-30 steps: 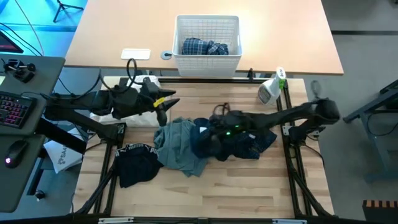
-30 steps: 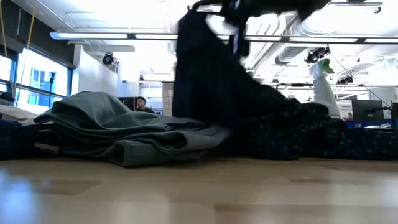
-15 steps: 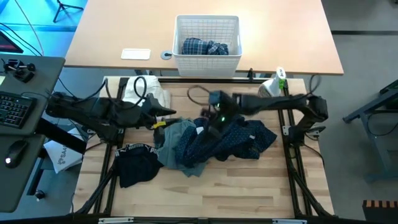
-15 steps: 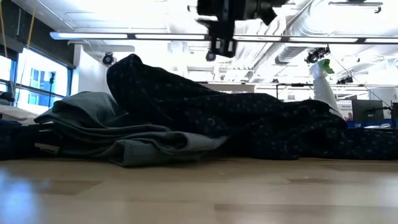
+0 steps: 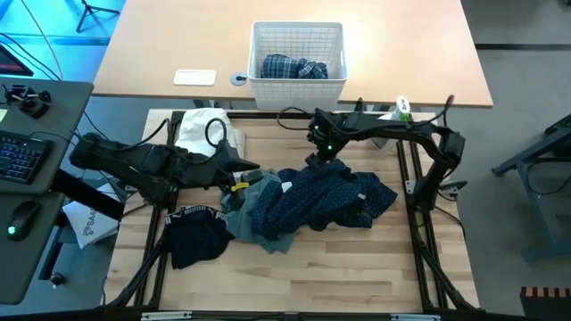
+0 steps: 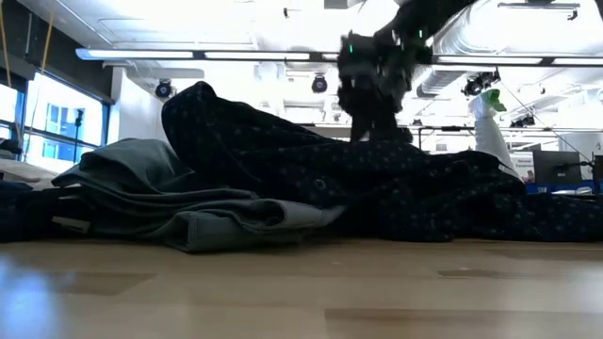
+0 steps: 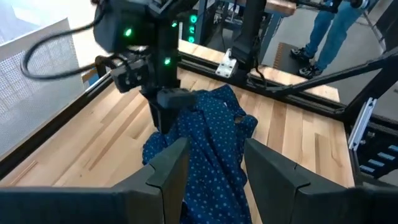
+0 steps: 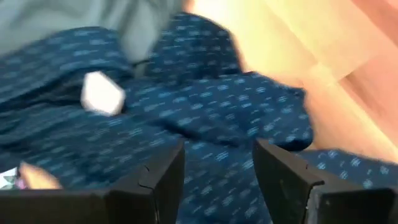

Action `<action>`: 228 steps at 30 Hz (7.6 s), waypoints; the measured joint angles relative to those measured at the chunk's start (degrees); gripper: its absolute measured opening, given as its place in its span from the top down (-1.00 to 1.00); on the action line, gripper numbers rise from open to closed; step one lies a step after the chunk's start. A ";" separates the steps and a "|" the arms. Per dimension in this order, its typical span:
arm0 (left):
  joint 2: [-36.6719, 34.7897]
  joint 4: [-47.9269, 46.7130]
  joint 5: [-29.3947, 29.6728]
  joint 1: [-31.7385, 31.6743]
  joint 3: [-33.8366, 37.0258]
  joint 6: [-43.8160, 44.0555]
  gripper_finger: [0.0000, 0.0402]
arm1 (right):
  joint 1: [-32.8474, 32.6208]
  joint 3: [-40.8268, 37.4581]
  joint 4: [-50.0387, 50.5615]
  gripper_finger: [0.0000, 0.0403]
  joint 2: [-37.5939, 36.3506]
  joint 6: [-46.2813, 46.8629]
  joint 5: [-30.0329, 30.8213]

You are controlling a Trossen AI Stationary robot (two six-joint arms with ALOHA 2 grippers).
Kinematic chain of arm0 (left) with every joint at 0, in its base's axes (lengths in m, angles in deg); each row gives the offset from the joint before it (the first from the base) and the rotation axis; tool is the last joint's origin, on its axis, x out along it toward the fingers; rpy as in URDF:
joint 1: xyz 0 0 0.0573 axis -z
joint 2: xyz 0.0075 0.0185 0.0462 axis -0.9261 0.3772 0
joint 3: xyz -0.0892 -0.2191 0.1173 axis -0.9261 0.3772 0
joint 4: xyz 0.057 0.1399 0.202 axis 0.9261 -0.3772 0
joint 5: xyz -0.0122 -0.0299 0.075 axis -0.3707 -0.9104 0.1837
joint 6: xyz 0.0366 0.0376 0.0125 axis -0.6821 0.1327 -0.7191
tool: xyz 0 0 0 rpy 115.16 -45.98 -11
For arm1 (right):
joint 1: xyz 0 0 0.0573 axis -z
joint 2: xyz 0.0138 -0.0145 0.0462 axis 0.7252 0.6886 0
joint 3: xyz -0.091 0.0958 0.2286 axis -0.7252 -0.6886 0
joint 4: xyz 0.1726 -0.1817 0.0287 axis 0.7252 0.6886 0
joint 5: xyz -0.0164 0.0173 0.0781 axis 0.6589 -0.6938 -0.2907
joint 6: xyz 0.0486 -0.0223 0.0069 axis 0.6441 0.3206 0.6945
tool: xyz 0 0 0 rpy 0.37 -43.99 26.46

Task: Fold Laundry from Bin
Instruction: Fold the dark blue polo

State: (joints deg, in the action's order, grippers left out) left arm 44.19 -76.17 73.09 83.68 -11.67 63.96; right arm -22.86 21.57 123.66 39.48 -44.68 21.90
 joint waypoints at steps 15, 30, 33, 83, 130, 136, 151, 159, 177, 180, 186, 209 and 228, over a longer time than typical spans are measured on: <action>0.94 0.13 -0.83 -1.30 -0.02 -0.54 0.28 | -4.64 -10.53 -17.07 0.93 -1.19 -0.42 5.75; 0.79 -6.32 2.14 -4.82 2.96 2.44 0.28 | -19.93 -7.85 -17.21 0.99 -42.57 11.60 44.40; 0.68 -1.38 1.85 -7.11 4.52 -1.47 0.28 | -26.58 -7.85 -23.47 0.99 -45.85 9.79 51.53; -2.43 15.63 -29.72 -17.80 1.93 -20.78 1.00 | -36.64 -7.74 -24.70 0.96 -38.77 9.72 44.87; -2.93 -12.13 -16.13 0.19 12.38 20.85 0.68 | -22.70 -11.40 -42.27 0.83 4.43 7.94 7.82; -2.69 -11.97 -10.36 2.56 4.44 15.10 0.73 | -24.26 -11.44 -37.98 0.95 -10.62 8.54 10.40; -1.83 16.13 -1.10 -0.04 -9.82 -20.76 0.67 | -30.60 0.23 -38.14 1.00 -49.02 -3.75 25.57; 4.65 4.77 -5.24 -7.61 -9.38 -16.21 0.39 | -33.84 6.22 -37.93 1.00 -46.24 -7.26 23.49; 10.03 27.03 -25.73 -15.26 -3.67 -22.87 0.30 | -34.09 15.75 -24.43 1.00 -34.39 -2.81 30.69; 6.82 23.80 -23.46 -14.81 -3.65 -23.05 0.31 | -32.73 15.71 -19.13 1.00 -29.98 -0.66 32.69; 3.05 11.57 -20.94 -13.11 -3.67 -19.08 0.31 | -27.84 15.66 -15.73 0.99 -16.59 -0.86 34.00; -0.53 -32.96 0.48 3.19 -1.24 19.98 0.31 | -19.21 13.92 1.47 -0.09 -16.75 -5.72 17.90; 3.74 4.09 -24.60 -22.70 31.71 11.84 0.29 | -37.65 -18.55 -15.78 -0.09 -35.01 24.20 30.51</action>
State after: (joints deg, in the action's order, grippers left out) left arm 47.93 -72.08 48.49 60.98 20.04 75.80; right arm -60.51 3.03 107.88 4.47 -20.48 52.41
